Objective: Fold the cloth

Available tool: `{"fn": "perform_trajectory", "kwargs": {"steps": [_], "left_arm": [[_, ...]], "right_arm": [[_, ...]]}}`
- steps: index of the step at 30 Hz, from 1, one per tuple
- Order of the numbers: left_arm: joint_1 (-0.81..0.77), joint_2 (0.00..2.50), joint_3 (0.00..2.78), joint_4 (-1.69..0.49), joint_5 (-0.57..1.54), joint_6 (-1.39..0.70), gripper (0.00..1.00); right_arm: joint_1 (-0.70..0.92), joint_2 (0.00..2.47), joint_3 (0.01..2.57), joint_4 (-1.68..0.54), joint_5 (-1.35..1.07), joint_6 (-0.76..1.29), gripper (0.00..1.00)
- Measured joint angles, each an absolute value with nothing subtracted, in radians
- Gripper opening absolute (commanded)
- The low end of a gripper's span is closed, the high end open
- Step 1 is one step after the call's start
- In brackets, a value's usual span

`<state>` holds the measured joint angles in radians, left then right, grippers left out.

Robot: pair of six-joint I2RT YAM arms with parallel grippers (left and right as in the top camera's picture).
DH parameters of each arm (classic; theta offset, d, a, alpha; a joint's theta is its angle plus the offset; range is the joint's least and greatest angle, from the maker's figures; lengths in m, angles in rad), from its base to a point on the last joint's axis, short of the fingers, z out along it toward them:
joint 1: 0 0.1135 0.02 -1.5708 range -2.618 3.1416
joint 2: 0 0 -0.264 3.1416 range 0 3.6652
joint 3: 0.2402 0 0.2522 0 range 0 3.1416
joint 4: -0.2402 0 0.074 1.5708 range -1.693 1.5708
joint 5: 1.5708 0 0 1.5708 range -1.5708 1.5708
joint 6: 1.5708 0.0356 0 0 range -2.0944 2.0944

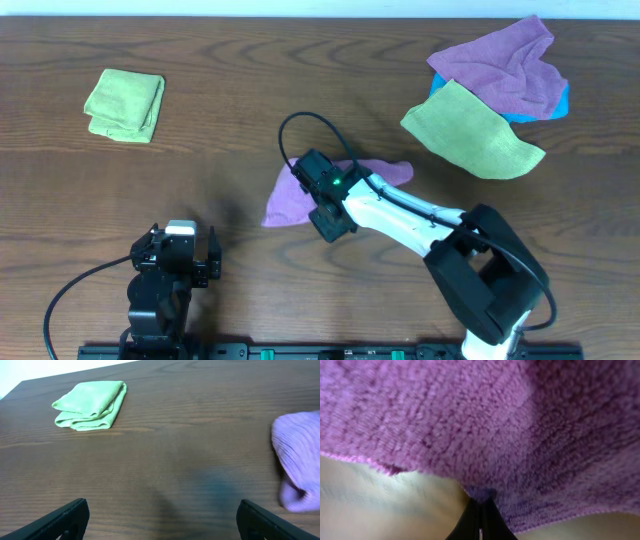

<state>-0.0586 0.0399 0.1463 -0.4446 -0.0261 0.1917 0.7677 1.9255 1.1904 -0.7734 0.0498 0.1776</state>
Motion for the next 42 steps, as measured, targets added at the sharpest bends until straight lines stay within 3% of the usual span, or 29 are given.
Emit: {"fn": "perform_trajectory", "kwargs": {"steps": [9, 21, 42], "left_arm": [[-0.059, 0.04, 0.146, -0.445, -0.026, 0.192, 0.95], [-0.059, 0.04, 0.146, -0.445, -0.026, 0.192, 0.95], [-0.059, 0.04, 0.146, -0.445, -0.026, 0.192, 0.95]], "right_arm": [[0.767, 1.836, 1.182, -0.96, -0.083, 0.287, 0.01], [0.768, 1.519, 1.182, -0.995, -0.136, 0.319, 0.01], [0.802, 1.518, 1.182, -1.108, -0.19, 0.221, 0.01]]}}
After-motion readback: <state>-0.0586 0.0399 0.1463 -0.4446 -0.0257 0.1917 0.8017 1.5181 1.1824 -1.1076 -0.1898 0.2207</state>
